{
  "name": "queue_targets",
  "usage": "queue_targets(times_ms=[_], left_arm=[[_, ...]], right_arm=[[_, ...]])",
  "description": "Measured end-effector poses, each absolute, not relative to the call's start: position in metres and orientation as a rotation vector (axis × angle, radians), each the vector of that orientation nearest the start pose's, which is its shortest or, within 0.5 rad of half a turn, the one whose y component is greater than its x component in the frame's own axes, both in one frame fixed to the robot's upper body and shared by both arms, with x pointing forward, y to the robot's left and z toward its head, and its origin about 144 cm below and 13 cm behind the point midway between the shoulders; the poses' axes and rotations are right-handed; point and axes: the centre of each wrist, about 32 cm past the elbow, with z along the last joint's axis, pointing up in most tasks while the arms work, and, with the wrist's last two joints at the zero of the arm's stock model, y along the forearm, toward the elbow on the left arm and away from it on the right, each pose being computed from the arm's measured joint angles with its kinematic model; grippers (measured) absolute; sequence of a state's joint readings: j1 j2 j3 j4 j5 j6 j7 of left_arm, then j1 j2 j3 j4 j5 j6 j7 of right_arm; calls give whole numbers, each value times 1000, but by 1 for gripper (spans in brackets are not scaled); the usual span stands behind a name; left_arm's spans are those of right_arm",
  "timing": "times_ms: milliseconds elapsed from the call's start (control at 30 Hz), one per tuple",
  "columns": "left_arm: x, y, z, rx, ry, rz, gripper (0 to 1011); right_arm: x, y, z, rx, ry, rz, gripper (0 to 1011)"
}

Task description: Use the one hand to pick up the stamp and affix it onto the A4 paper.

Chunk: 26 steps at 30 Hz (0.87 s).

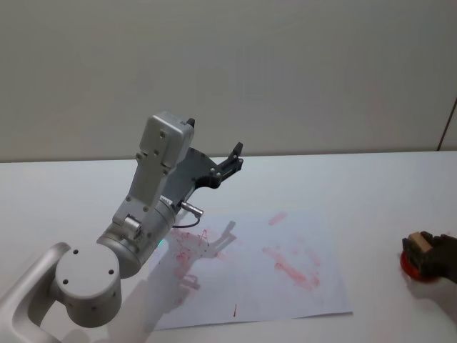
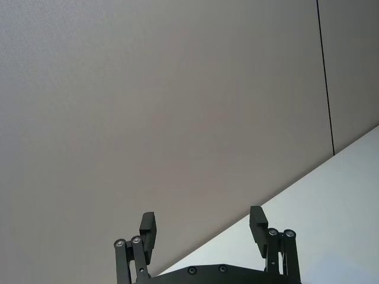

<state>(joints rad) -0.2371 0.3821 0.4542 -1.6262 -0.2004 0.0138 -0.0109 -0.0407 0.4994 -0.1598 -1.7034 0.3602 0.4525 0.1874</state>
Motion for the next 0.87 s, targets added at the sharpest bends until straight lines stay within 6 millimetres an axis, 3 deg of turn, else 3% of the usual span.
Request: queue_targets(times_ms=[33, 100, 267, 367, 633, 733, 867], left_arm=[[492, 198, 1204, 61, -268, 1124, 1001], [492, 198, 1204, 61, -268, 1124, 1001], [492, 198, 1204, 61, -268, 1124, 1001], [492, 198, 1204, 61, -268, 1124, 1001], [492, 198, 1204, 61, -268, 1124, 1001], [492, 198, 1204, 61, -268, 1124, 1001], [492, 198, 1204, 61, -268, 1124, 1001]], right_arm=[[442, -305, 1173, -434, 244, -1185, 330], [443, -305, 1173, -436, 245, -1183, 433], [444, -305, 1173, -440, 246, -1181, 555], [444, -304, 1173, -441, 247, -1178, 698], [444, -304, 1173, -444, 248, -1177, 917], [445, -304, 1173, -445, 248, -1176, 993], [445, -304, 1172, -445, 249, -1176, 1001]])
